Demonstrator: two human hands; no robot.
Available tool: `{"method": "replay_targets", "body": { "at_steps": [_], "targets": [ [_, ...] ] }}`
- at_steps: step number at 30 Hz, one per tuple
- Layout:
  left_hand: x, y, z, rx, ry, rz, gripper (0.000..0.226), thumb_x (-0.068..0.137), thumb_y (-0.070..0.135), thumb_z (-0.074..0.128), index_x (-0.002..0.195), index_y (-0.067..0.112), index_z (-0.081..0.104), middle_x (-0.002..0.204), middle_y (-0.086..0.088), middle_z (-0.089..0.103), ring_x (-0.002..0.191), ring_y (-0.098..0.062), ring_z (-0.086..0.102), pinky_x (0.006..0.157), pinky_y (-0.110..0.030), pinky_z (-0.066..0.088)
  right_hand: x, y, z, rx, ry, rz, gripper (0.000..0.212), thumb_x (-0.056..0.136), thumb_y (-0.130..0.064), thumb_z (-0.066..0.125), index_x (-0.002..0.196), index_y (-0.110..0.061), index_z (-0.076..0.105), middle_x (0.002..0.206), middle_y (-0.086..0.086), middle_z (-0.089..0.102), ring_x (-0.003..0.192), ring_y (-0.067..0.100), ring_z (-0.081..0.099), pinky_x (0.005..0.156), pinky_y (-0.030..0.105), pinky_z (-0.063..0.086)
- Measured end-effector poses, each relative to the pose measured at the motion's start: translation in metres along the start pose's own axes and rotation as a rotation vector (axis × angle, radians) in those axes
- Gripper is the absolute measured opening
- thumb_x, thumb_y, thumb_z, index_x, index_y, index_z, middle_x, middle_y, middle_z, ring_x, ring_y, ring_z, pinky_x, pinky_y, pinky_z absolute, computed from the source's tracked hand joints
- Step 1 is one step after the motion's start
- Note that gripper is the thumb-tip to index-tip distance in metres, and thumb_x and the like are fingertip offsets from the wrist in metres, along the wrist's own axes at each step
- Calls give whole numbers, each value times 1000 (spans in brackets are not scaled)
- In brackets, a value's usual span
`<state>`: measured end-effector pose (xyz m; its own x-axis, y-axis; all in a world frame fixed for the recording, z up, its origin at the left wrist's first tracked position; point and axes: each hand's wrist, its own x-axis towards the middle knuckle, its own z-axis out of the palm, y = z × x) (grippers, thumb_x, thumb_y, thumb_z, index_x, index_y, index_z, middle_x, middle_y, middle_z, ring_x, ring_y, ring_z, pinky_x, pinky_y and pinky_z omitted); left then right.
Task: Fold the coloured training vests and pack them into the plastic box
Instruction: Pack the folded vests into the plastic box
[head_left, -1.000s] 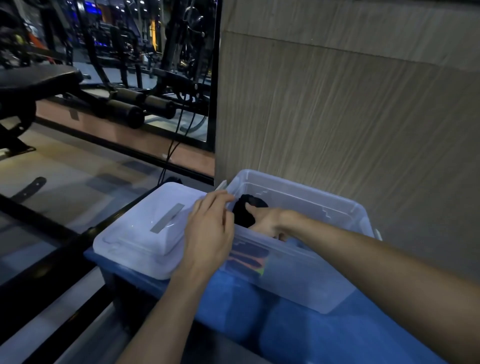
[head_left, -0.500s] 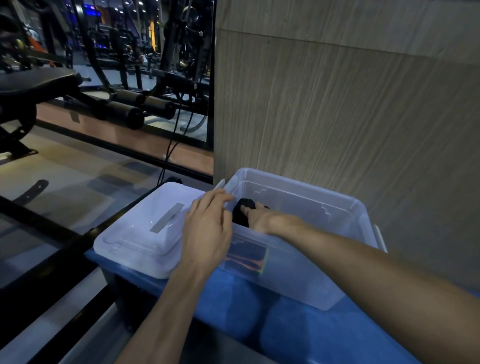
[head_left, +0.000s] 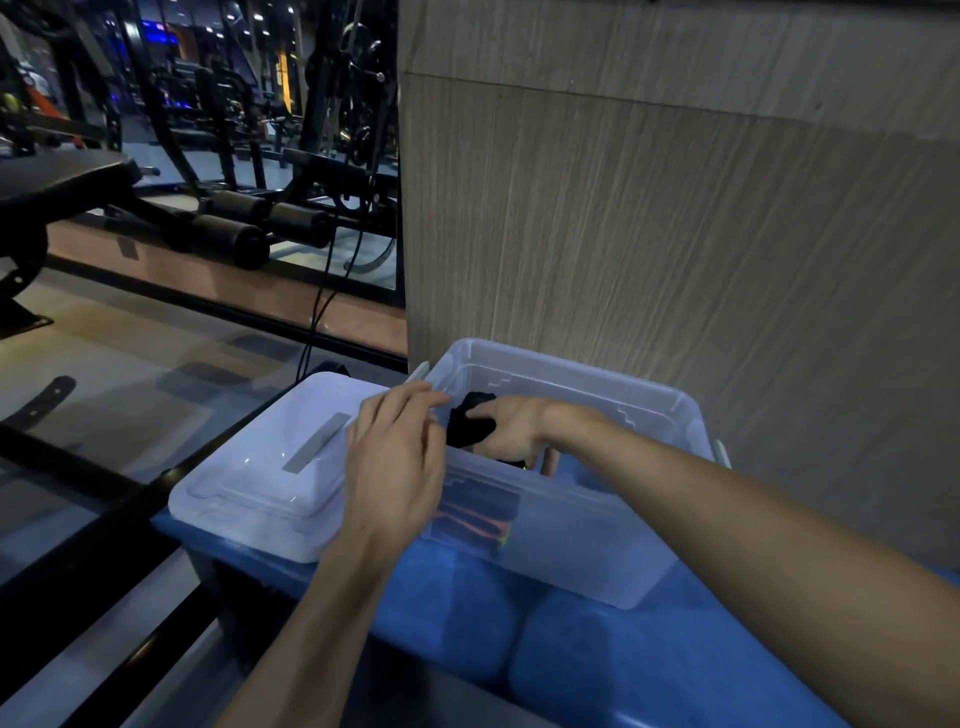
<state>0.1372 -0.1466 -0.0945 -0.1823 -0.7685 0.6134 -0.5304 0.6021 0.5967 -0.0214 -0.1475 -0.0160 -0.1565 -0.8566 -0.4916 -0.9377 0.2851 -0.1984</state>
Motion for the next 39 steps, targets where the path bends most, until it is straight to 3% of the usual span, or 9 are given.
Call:
{"method": "replay_targets", "body": {
  "at_steps": [8,15,17,22,25,27,31,37,39],
  "targets": [
    [-1,10,2,52,0,22,49,93,31,28,120,24,69,133,7,61,121,-19,48,100,-42,42,-9,8,-1,48,45,-47,71,97,-31,58,158,-40,25,137,9,53,104,32,67,81,49,63],
    [0,20,9,75,4,51,45,93,29,32,118,23,69,132,6,62,122,-21,50,103,-45,42,-15,21,-3,106,115,-121,61,97,-38,62,152,-40,37,141,2,52,112,29,61,71,44,64],
    [-1,33,14,83,14,100,40,94,26,37,117,24,69,130,5,63,121,-22,51,104,-45,40,-26,30,-3,143,203,-174,56,97,-36,62,150,-38,42,135,-4,53,112,26,59,72,43,64],
    [-8,88,33,80,36,263,36,90,21,43,113,19,70,124,3,65,113,-25,53,105,-41,35,-66,78,7,263,578,-382,39,94,-18,65,133,-21,64,133,1,66,122,21,60,102,30,46],
    [-22,123,52,49,-25,357,37,90,21,42,115,20,69,127,4,64,118,-24,54,107,-49,37,-107,126,25,486,864,-378,36,93,-11,65,129,-18,67,130,-2,66,101,13,65,87,13,46],
    [-35,149,70,28,-73,428,37,90,21,43,116,20,69,128,4,63,119,-24,53,109,-50,37,-139,173,44,648,1015,-314,30,95,-12,65,123,-19,68,123,-6,69,94,10,66,79,14,48],
    [-72,203,112,-60,-193,610,35,92,21,45,116,17,69,128,2,64,121,-26,53,112,-48,35,-206,283,109,999,1125,39,19,97,-6,63,111,-19,65,105,-3,70,76,18,73,68,37,57],
    [-128,270,172,-85,-363,806,34,95,26,43,114,20,70,122,3,66,116,-27,58,111,-51,38,-303,405,228,1510,1348,603,5,96,0,62,94,-4,59,82,20,59,59,22,63,46,26,55],
    [-138,283,186,-87,-391,824,35,95,27,41,113,20,71,120,3,67,114,-26,59,110,-51,38,-315,432,242,1628,1368,745,10,96,-2,62,88,-2,56,70,16,52,58,22,54,44,26,53]
  ]
}}
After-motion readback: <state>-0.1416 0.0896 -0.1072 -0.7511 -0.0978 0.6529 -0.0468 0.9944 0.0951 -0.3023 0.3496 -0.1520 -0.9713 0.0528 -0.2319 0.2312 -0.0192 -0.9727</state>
